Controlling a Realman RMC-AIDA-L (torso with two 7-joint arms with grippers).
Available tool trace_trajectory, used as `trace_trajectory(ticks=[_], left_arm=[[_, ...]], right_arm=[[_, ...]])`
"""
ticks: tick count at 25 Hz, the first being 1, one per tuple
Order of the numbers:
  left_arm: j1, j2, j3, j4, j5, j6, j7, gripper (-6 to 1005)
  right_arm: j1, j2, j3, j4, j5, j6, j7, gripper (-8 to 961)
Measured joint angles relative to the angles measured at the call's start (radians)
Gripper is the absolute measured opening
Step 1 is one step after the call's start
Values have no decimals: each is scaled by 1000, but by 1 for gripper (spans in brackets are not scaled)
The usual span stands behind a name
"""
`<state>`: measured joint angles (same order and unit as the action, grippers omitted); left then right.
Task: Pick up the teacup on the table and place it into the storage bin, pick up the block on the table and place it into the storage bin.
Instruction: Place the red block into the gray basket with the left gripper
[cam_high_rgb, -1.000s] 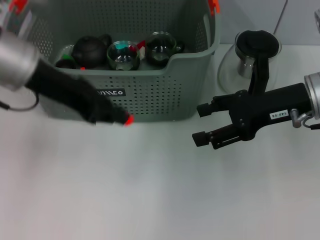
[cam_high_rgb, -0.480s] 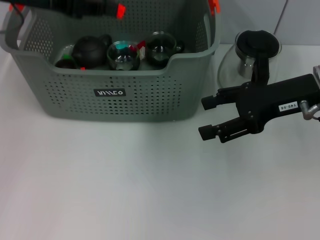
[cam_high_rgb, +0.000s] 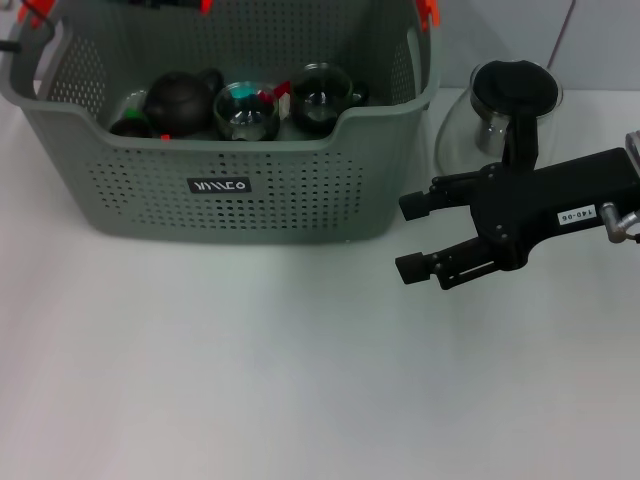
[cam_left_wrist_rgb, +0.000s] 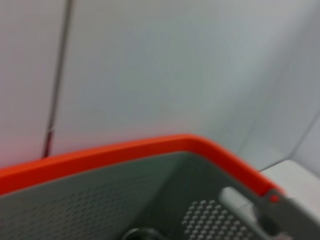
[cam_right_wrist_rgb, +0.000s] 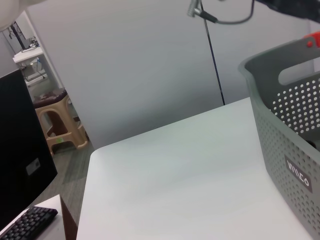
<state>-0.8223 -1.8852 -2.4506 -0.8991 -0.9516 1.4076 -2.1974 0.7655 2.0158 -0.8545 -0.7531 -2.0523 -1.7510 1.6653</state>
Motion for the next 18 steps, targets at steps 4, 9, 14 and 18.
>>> trace_trajectory(ticks=[4,9,14,18], left_arm=[[13,-15,23,19,25,-73,-21,130],[35,-51,27,23,28,-123,-10,155],[41,-69,28,20,28,-141,1,239],[60,-83,23,-12,10,-133,2,317]], right_arm=[[-1,1,0,0,0,4,-1,945],[1,5,3,6,1,18,-8,945],[7,6,3,4,3,22,-16,945],[2,6,18,5,16,29,-36,945]])
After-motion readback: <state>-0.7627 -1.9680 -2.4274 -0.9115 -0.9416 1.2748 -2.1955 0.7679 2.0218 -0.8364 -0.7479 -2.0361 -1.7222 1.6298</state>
